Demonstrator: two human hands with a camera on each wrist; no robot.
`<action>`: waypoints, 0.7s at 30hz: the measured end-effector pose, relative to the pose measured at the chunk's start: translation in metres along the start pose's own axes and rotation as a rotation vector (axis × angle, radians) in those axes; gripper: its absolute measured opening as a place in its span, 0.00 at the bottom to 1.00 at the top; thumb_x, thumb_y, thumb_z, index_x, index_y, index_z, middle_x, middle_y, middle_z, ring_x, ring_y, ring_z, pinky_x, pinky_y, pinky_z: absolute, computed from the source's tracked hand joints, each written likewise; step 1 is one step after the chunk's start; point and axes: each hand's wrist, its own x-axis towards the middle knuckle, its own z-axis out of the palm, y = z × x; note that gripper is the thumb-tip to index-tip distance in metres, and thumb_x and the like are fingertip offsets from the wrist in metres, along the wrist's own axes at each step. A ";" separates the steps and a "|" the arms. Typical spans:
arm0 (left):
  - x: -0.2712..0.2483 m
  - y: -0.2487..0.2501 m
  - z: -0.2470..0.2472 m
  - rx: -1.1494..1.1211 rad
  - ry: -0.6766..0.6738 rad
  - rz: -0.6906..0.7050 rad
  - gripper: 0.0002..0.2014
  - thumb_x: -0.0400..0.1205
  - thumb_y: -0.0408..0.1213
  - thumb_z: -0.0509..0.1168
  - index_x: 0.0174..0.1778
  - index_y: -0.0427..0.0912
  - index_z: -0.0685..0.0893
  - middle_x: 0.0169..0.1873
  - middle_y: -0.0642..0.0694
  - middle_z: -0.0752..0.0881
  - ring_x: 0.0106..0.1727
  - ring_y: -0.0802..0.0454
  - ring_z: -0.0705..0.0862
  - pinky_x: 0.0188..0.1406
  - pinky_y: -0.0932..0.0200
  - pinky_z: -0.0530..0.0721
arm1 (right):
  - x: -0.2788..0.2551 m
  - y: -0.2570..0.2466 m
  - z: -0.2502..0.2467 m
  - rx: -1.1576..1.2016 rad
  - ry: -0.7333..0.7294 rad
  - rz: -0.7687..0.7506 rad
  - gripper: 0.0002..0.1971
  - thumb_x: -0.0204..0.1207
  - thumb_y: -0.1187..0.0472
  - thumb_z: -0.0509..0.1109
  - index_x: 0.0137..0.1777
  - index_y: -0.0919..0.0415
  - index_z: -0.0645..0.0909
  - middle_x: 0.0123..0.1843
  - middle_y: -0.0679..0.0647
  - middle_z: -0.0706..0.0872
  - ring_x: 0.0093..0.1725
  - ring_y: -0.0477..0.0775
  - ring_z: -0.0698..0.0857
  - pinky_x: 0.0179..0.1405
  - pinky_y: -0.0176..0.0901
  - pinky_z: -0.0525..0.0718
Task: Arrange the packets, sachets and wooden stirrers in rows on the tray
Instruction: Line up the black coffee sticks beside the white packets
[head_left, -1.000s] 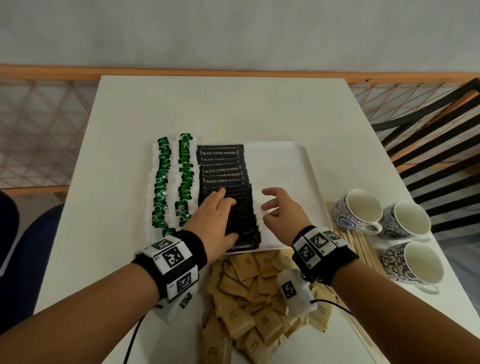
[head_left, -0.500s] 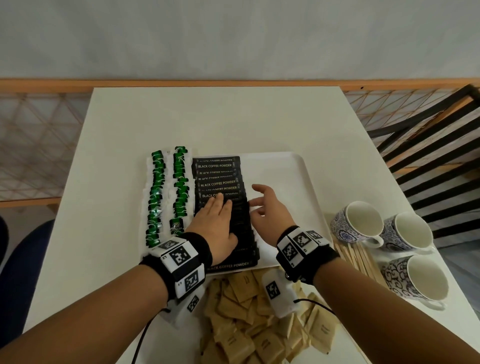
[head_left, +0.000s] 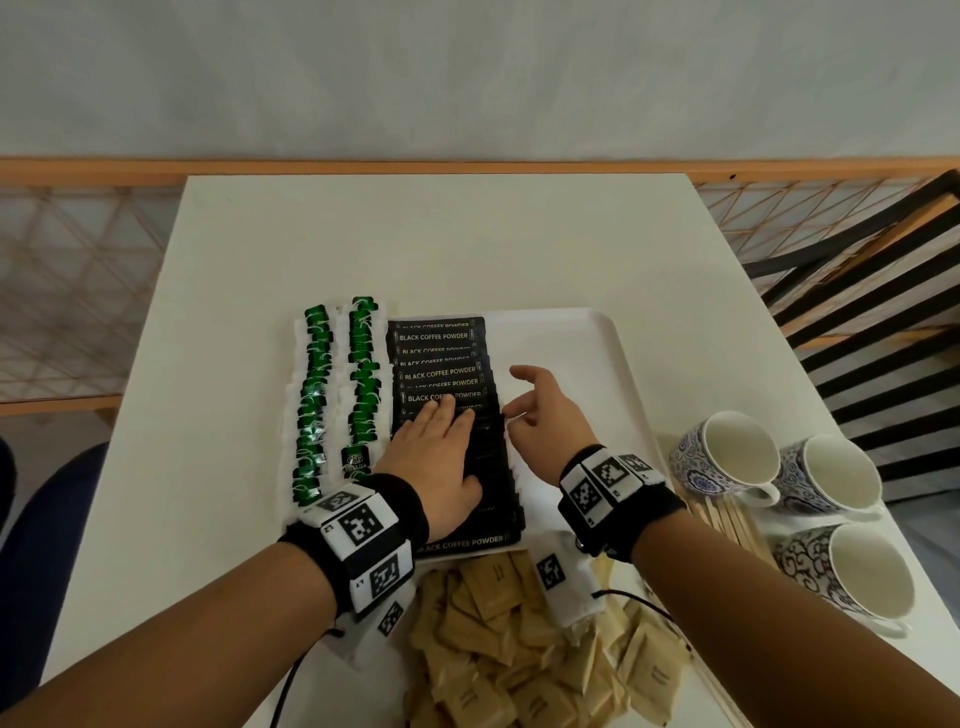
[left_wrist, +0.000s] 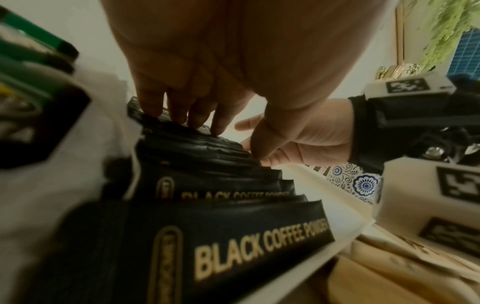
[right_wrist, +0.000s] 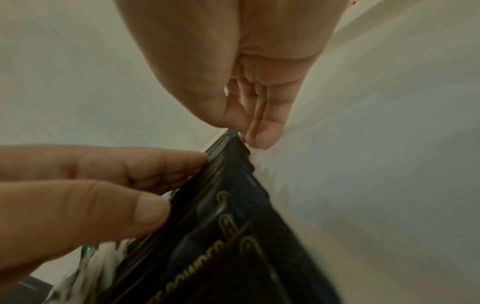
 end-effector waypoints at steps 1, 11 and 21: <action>-0.001 0.000 0.000 -0.007 0.006 0.003 0.36 0.84 0.46 0.55 0.84 0.45 0.44 0.84 0.44 0.40 0.84 0.47 0.40 0.83 0.50 0.45 | -0.001 0.001 -0.001 -0.001 -0.008 0.008 0.28 0.77 0.68 0.61 0.76 0.51 0.63 0.50 0.48 0.84 0.42 0.40 0.80 0.37 0.27 0.75; -0.037 -0.011 0.008 -0.065 0.179 0.096 0.32 0.80 0.41 0.67 0.80 0.48 0.63 0.80 0.47 0.59 0.81 0.48 0.56 0.78 0.60 0.54 | -0.049 0.037 -0.012 0.108 -0.099 0.144 0.25 0.72 0.68 0.68 0.68 0.52 0.72 0.37 0.53 0.90 0.38 0.49 0.89 0.49 0.49 0.89; -0.061 -0.005 0.020 0.214 0.202 0.035 0.14 0.80 0.57 0.62 0.58 0.61 0.83 0.48 0.58 0.66 0.62 0.54 0.68 0.61 0.55 0.60 | -0.067 0.034 -0.001 0.063 -0.125 0.088 0.25 0.71 0.68 0.69 0.67 0.50 0.74 0.40 0.51 0.91 0.40 0.45 0.88 0.50 0.42 0.86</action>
